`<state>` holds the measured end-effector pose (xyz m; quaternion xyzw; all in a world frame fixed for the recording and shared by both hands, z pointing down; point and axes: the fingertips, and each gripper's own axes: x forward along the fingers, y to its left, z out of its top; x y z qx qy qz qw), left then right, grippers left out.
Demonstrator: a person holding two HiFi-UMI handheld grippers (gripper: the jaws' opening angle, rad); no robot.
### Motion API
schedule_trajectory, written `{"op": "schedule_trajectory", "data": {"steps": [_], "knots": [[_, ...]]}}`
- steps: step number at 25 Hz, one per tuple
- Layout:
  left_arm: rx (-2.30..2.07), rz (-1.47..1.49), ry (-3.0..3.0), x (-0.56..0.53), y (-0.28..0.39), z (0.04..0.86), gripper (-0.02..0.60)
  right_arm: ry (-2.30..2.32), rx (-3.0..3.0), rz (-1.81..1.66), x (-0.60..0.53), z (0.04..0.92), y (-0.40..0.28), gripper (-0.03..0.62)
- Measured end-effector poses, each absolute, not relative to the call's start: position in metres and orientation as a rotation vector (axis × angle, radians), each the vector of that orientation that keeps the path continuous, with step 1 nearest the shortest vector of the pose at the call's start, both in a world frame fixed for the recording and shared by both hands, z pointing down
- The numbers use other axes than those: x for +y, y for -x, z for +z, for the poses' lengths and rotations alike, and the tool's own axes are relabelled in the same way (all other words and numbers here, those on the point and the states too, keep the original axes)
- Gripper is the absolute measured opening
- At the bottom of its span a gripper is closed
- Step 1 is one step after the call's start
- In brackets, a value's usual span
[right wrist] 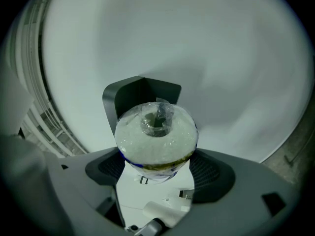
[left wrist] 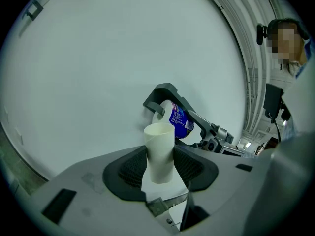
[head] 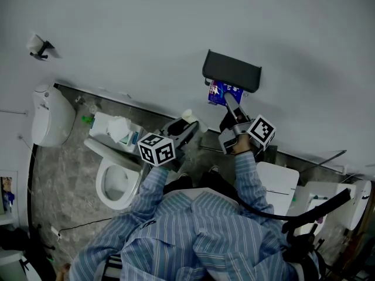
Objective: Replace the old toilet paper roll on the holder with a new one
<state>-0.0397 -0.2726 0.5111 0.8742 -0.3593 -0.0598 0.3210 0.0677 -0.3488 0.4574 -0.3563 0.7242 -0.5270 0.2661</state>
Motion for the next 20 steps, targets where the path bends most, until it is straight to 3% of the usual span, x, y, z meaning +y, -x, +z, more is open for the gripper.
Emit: {"op": "schedule_trajectory", "data": {"steps": [20], "knots": [[-0.908, -0.147, -2.315, -0.258, 0.036, 0.511, 0.173, 0.917, 1.95, -1.457, -0.357, 0.458, -0.067, 0.412]]}}
